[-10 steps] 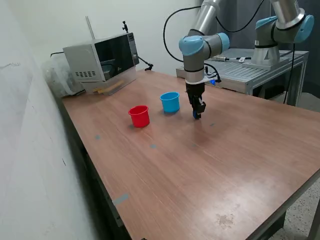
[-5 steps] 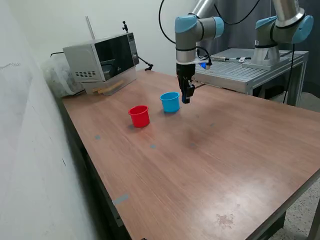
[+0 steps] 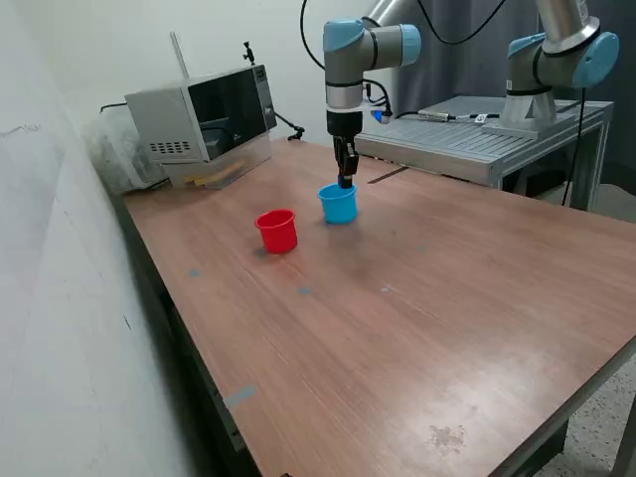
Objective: Place red objects in the red bin, and blue objects in the blue bin.
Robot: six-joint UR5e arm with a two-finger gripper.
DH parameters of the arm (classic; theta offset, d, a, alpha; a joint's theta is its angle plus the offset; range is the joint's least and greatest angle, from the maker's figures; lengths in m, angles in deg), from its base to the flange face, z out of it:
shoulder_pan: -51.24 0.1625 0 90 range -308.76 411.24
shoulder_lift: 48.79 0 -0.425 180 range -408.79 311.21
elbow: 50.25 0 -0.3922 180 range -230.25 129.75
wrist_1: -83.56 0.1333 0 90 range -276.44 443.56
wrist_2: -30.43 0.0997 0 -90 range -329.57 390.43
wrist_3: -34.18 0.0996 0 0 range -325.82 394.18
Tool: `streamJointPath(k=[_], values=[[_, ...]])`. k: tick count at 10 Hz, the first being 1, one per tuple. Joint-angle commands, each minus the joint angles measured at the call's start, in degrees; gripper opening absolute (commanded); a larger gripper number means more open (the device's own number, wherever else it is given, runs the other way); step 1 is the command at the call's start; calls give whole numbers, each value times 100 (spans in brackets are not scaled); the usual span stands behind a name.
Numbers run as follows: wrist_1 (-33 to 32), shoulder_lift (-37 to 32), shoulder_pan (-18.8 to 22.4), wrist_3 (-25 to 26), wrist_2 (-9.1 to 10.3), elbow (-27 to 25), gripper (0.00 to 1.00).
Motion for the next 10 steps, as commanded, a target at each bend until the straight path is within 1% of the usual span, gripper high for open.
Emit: streamJointPath(k=[1,3,4,7,9,10], values=[[48,17,-349,-27,-142,10,0],[57,17,-447,-27,-169,-34,0],[57,8,-464,-27,-212,-51,0],[57,8,-465,-27,-222,-60,0],[206,8,-456,-18,-222,-51,0],[206,8,-447,-27,-222,-51,100]])
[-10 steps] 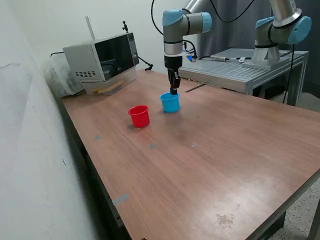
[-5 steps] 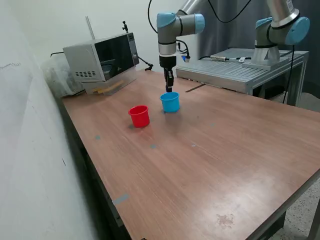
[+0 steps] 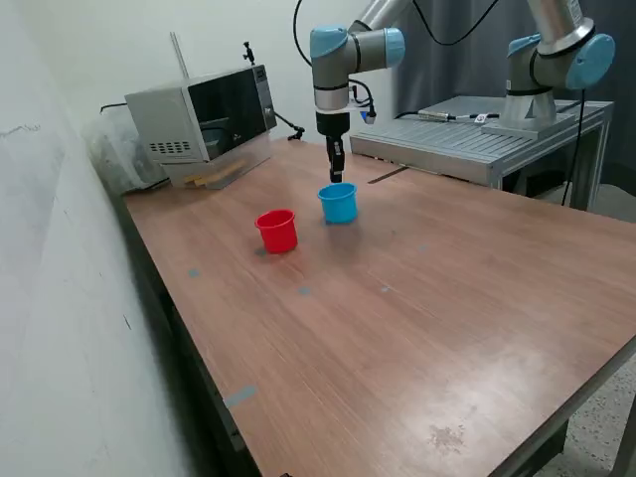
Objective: Place red objects in the red bin, and blue objects in the blue bin.
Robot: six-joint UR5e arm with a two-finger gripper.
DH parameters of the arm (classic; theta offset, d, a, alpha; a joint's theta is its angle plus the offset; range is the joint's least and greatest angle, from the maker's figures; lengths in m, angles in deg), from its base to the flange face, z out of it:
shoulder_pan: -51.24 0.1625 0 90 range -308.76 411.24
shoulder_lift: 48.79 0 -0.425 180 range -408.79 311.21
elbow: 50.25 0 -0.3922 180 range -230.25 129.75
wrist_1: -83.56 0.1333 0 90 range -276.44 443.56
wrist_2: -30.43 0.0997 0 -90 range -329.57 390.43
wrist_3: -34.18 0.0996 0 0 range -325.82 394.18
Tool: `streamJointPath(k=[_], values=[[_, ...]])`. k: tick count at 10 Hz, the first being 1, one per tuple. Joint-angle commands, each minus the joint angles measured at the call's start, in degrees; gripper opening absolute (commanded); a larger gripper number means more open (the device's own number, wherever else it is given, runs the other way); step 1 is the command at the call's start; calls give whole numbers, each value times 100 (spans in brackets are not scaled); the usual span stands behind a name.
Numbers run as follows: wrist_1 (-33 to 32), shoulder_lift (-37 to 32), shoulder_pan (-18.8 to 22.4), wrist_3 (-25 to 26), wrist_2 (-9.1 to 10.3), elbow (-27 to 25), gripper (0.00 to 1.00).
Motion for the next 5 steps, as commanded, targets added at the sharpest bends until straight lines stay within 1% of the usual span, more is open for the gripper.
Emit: streamJointPath(k=[1,5], values=[[71,-1,5,-2,2,0,100],[80,-71,-3,-2,-6,-35,100]])
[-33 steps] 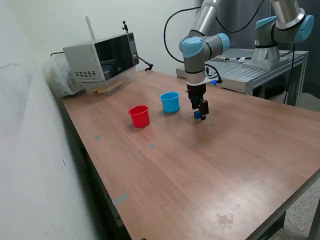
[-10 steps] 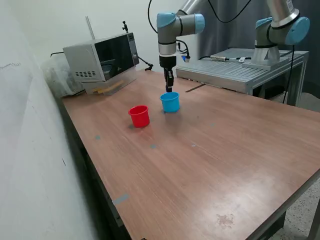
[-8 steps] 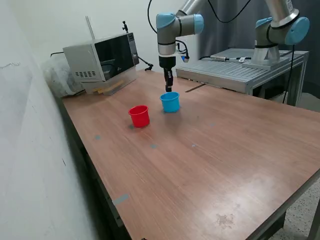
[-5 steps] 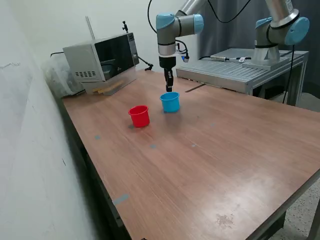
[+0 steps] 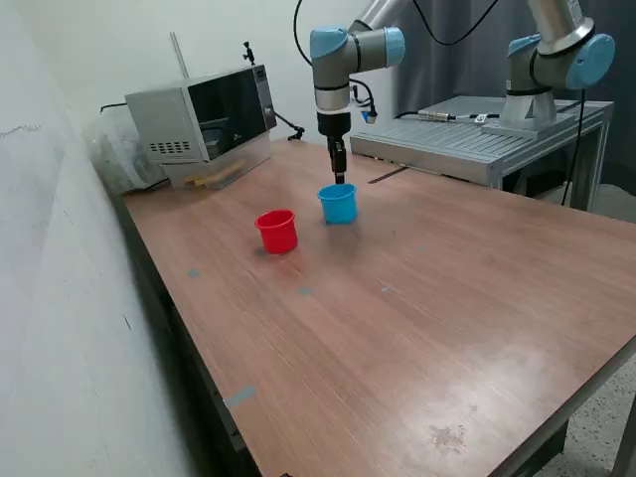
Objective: Place red objects in the red bin, and blue objects in the blue bin.
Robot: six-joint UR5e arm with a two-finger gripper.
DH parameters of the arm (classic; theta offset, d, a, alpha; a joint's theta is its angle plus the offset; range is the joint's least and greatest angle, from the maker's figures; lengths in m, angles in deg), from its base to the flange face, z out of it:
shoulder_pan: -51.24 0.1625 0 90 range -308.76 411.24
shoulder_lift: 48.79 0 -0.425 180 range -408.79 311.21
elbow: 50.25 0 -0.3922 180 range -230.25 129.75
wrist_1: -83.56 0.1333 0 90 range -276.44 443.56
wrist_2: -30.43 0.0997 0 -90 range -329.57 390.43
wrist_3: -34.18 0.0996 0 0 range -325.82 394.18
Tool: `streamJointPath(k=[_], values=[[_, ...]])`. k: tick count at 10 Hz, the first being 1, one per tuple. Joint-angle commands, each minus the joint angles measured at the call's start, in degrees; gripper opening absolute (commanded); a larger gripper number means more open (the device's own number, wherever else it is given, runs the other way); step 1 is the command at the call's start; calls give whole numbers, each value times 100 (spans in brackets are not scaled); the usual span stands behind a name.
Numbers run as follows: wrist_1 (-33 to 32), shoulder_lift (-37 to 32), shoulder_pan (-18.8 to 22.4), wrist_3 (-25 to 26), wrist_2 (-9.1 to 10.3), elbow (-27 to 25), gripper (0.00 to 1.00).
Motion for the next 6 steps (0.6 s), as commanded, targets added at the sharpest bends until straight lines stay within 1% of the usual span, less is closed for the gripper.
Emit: streamJointPath(k=[1,2,3,4,5,6], values=[[5,-253,-16,-9,-7,-146,100],[14,-595,-7,-9,-7,-251,100],[171,-1016,-7,-9,-50,-348,100],[590,-1420,54,-9,-25,-419,100],[1047,-1885,202,-1,2,-472,100],[1582,-2343,465,-9,-7,-481,100]])
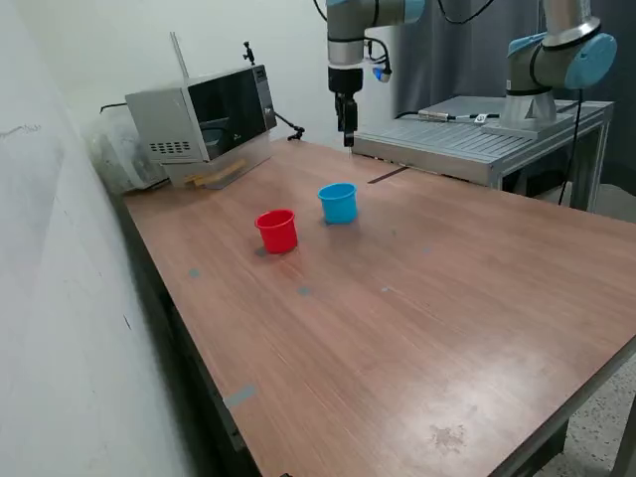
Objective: Place red objects in the red bin, and blue objects in the blue bin.
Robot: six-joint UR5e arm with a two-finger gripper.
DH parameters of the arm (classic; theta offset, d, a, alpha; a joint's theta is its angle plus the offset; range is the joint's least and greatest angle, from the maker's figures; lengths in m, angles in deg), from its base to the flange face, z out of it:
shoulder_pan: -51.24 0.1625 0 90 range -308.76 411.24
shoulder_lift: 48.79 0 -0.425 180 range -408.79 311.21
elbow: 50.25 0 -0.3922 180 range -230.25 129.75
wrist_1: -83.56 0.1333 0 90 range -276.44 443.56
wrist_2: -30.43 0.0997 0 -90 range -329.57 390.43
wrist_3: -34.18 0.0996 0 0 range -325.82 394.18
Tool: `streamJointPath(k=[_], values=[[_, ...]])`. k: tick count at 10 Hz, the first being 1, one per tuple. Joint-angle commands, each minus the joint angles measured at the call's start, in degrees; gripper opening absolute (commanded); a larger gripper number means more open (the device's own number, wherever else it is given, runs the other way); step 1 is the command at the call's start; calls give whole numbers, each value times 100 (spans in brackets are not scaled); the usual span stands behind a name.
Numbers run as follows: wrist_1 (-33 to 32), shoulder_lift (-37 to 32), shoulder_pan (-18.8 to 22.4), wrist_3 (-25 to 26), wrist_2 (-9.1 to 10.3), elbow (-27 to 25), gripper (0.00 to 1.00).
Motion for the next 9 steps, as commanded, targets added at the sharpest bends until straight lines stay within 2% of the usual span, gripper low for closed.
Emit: streamJointPath(k=[1,2,4,6,9], values=[[1645,-1470,646,-3,8,-123,100],[2826,-2031,1102,-3,-35,-97,100],[4692,-2823,1719,6,-18,-158,100],[6391,-3073,1897,15,-10,-236,100],[6530,-3065,1844,15,-10,-228,100]])
